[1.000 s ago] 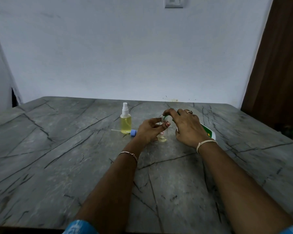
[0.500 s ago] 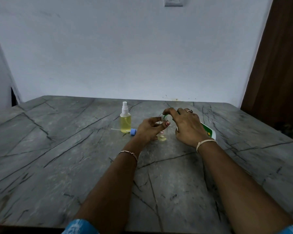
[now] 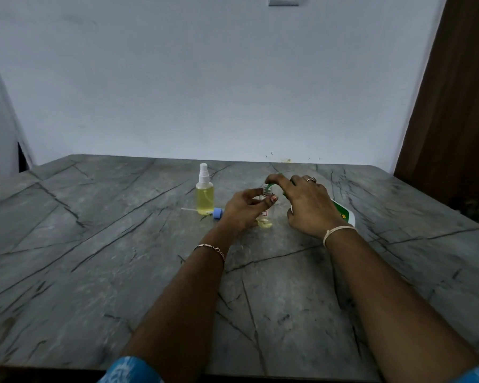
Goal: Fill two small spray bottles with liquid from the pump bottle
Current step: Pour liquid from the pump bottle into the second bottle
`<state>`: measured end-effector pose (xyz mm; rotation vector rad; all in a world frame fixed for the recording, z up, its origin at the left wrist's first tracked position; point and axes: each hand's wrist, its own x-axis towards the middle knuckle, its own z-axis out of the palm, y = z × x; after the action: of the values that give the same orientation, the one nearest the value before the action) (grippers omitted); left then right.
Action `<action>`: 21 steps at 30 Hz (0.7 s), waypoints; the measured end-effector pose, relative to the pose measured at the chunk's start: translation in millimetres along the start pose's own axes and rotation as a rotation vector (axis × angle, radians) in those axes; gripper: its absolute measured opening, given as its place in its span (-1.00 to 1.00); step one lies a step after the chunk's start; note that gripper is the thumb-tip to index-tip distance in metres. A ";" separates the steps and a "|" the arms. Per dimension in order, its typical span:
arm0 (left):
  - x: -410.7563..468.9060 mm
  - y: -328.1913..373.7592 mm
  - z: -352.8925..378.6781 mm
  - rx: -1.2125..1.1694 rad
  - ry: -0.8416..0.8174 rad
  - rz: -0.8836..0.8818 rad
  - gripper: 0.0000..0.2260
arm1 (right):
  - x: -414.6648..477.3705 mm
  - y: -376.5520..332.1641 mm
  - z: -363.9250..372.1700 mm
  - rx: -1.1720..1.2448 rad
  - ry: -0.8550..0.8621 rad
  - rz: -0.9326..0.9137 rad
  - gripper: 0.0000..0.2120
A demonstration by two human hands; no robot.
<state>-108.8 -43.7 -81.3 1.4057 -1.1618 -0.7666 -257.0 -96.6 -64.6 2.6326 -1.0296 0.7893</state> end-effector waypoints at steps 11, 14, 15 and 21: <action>3.3 -2.8 -0.5 0.015 0.014 0.011 -0.57 | 0.4 -1.0 3.4 -0.016 0.029 -0.007 -0.28; 2.4 -2.3 -0.9 -0.005 0.007 -0.006 -0.59 | -1.2 0.5 1.3 -0.037 0.023 -0.020 -0.24; 3.0 -2.7 -1.1 -0.004 0.007 -0.005 -0.58 | -1.4 0.2 1.5 -0.038 0.024 -0.018 -0.25; 5.8 -4.3 -1.3 0.021 -0.003 0.000 -0.55 | 0.6 -2.4 1.0 0.004 0.034 0.001 -0.36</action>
<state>-104.8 -49.1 -84.3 1.4217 -1.1749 -0.7582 -254.6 -95.5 -65.1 2.6131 -1.0215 0.8339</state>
